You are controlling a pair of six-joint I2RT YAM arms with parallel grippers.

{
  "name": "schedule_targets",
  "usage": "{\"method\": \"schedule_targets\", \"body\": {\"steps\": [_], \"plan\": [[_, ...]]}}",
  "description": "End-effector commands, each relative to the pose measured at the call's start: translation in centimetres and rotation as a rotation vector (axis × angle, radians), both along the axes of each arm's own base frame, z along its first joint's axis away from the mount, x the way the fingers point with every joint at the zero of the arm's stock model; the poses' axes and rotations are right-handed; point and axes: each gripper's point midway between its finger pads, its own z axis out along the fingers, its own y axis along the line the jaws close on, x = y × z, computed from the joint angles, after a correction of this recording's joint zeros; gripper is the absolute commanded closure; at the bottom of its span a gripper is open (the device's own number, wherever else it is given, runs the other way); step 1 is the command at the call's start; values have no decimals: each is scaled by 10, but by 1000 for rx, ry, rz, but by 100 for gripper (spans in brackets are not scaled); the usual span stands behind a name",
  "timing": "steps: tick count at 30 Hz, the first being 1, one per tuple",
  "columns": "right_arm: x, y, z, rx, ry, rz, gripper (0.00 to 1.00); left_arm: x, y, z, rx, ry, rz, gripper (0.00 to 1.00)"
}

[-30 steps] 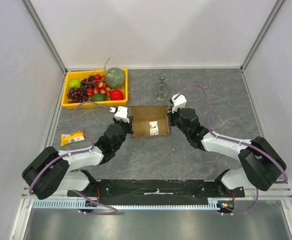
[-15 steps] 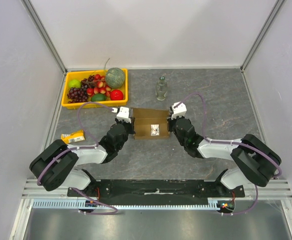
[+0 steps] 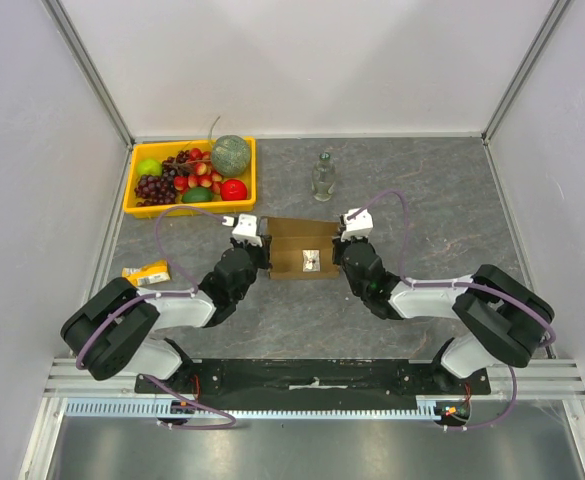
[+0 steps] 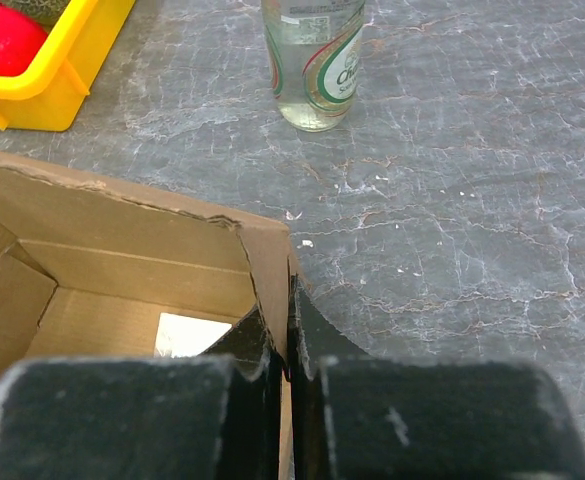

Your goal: Fold the paper box

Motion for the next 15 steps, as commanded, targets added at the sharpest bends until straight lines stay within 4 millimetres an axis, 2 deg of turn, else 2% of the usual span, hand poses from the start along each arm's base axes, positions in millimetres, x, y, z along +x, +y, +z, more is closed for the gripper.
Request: {"method": "schedule_targets", "body": {"steps": [1,15], "plan": [[4,22,24,132,-44,-15,96,-10,-17,2,-81,14,-74,98],[-4,23,18,133,-69,-57,98,-20,-10,-7,-94,40,-75,98]]}}
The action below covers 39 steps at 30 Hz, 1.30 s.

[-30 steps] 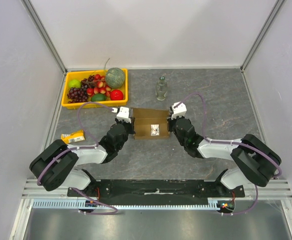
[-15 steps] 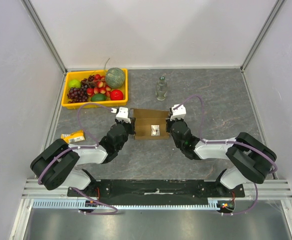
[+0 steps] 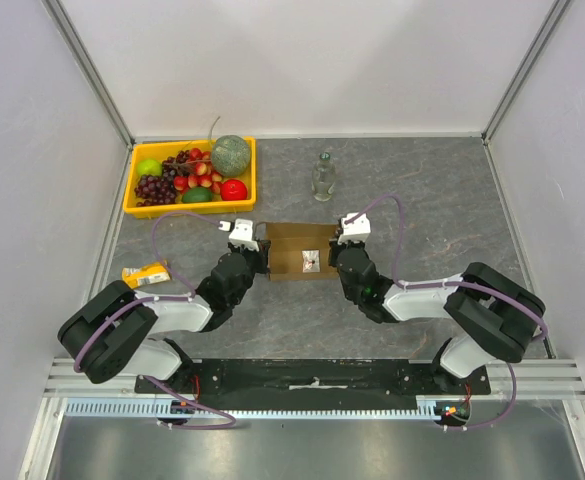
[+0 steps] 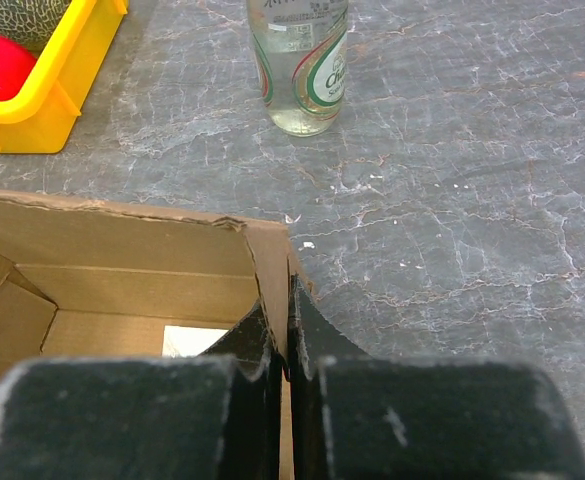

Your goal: Fold the paper box

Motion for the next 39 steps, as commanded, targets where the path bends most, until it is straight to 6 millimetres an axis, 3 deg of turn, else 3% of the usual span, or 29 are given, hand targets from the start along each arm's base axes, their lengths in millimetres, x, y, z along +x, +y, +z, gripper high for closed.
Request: {"method": "schedule_targets", "body": {"steps": [1,29,33,39], "plan": [[-2,19,17,104,-53,19,98,-10,-14,-1,-64,24,-63,98],[-36,6,1,104,-135,62,89,-36,-6,-18,-101,79,-100,98],[-42,8,3,103,-154,83,83,-39,-3,-16,-110,71,-97,98],[-51,13,4,98,-163,133,65,-41,1,-17,-94,65,-92,98]]}}
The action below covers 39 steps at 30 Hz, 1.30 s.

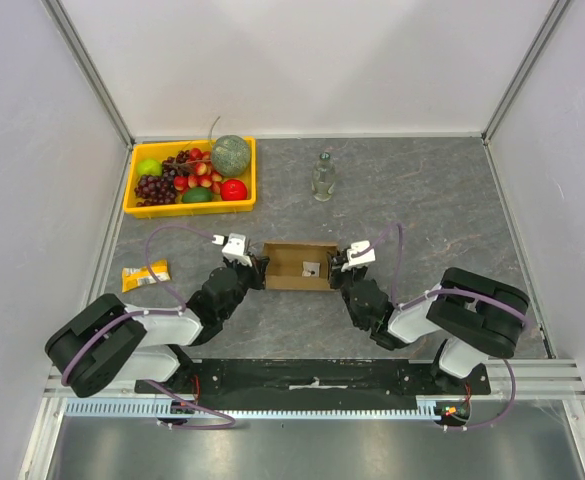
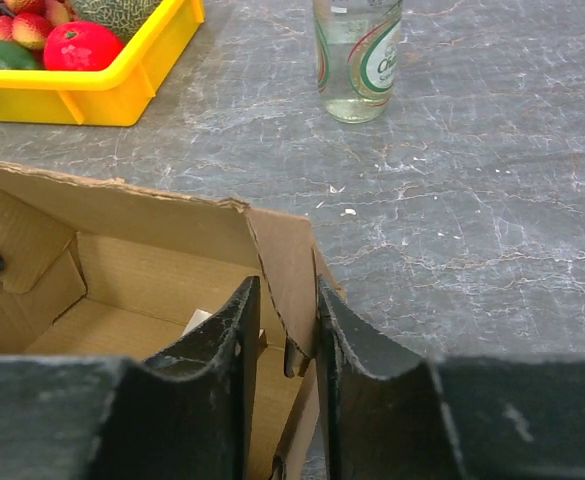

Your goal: Fold the paper box

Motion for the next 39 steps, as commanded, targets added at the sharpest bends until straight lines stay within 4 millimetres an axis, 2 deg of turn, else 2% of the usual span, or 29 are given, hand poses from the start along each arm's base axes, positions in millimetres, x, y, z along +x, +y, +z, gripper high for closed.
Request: {"method": "schedule_targets", "body": {"steps": [1,6,10,11,15,21,23,27,30,34,39], "plan": [[-8,7,17,59,-49,59,62,-5,-3,2,-31,3,-12,98],[-22,14,21,6,-38,180,48,-7,2,-3,-11,-1,-3,98],[-35,9,24,-36,-15,238,39,-6,5,-4,0,-7,4,98],[-39,8,34,-19,-29,258,36,-6,5,-3,-1,-10,5,98],[-56,5,45,-58,-14,349,31,-6,4,-5,14,-13,-2,98],[-85,4,82,-42,-61,503,31,-6,5,-7,27,-18,-5,98],[-88,5,95,-55,-97,533,30,-7,4,-8,30,-19,-10,98],[-87,16,114,-153,-99,577,29,-7,3,-9,32,-17,-15,98],[-76,23,124,-169,-69,549,34,-7,3,-9,35,-18,-15,98],[-75,44,124,-249,-60,639,36,-8,2,-8,40,-22,-24,98],[-73,54,116,-514,-147,761,33,-8,1,-7,40,-25,-33,98]]}}
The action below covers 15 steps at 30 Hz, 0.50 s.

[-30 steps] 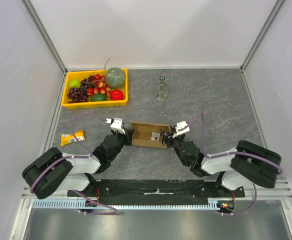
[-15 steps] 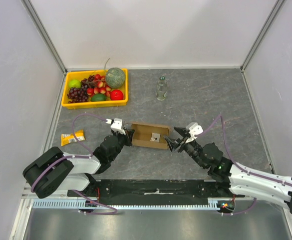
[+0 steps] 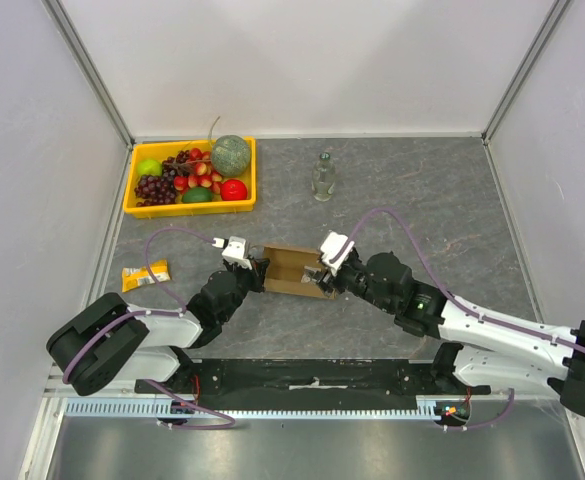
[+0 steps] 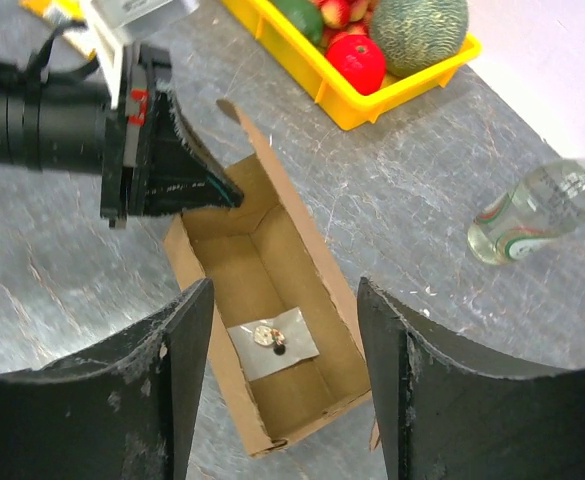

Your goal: Fold the paper box

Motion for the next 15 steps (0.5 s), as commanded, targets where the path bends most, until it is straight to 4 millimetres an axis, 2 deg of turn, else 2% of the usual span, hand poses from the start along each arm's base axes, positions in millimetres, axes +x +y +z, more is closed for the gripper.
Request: {"method": "schedule_targets", "body": {"steps": [1,6,15], "plan": [[-1,8,1,-192,-137,144,33,-4,1,-6,39,-5,-19,98],[3,15,-3,-249,-184,206,33,-4,0,-6,37,-6,-25,98],[29,22,-15,-320,-227,177,39,-5,-1,-6,33,-8,-31,98]]}}
